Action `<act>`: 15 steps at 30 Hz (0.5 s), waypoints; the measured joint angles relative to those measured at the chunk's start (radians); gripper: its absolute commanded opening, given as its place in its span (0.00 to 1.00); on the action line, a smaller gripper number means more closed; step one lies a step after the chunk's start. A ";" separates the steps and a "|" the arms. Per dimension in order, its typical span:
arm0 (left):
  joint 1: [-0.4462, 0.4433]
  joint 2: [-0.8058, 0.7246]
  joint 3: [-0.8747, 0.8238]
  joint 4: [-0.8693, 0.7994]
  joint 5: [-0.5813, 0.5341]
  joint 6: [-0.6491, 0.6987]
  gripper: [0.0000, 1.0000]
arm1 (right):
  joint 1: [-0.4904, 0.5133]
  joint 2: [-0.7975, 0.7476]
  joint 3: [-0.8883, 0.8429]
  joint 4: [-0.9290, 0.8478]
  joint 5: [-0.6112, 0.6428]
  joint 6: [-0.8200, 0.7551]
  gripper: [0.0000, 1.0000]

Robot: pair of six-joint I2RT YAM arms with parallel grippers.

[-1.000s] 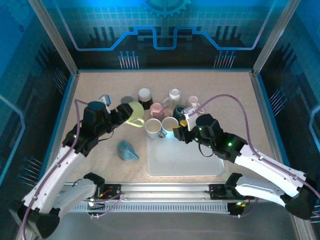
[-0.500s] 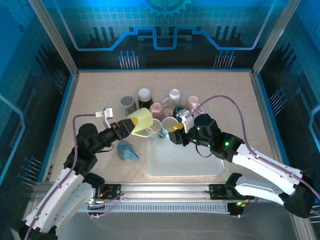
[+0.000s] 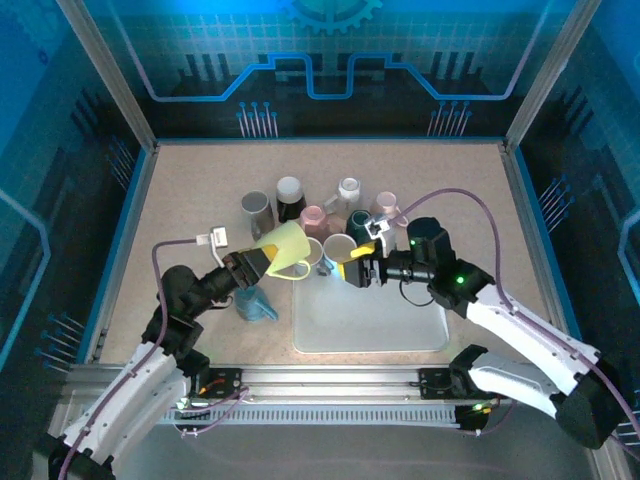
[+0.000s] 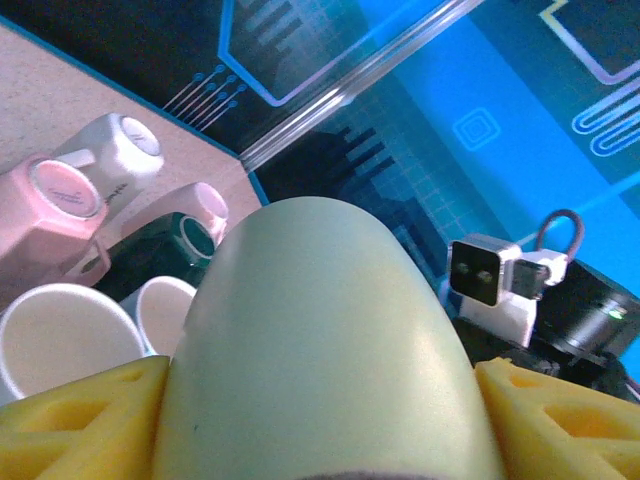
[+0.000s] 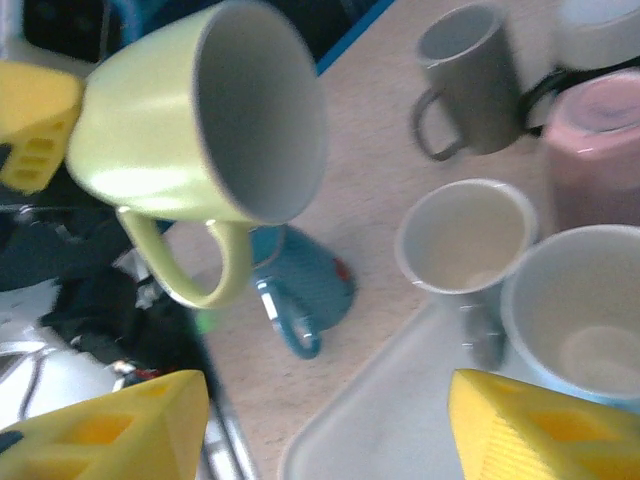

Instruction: Turn the mug right side up

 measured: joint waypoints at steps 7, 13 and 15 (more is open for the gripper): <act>0.000 0.008 -0.005 0.077 0.029 -0.010 0.48 | 0.000 0.094 -0.015 0.111 -0.162 0.100 0.81; 0.000 0.008 -0.010 0.091 0.039 -0.010 0.48 | -0.001 0.137 -0.016 0.164 -0.215 0.144 0.81; 0.000 0.008 -0.011 0.092 0.042 -0.011 0.48 | -0.001 0.148 -0.016 0.187 -0.222 0.161 0.80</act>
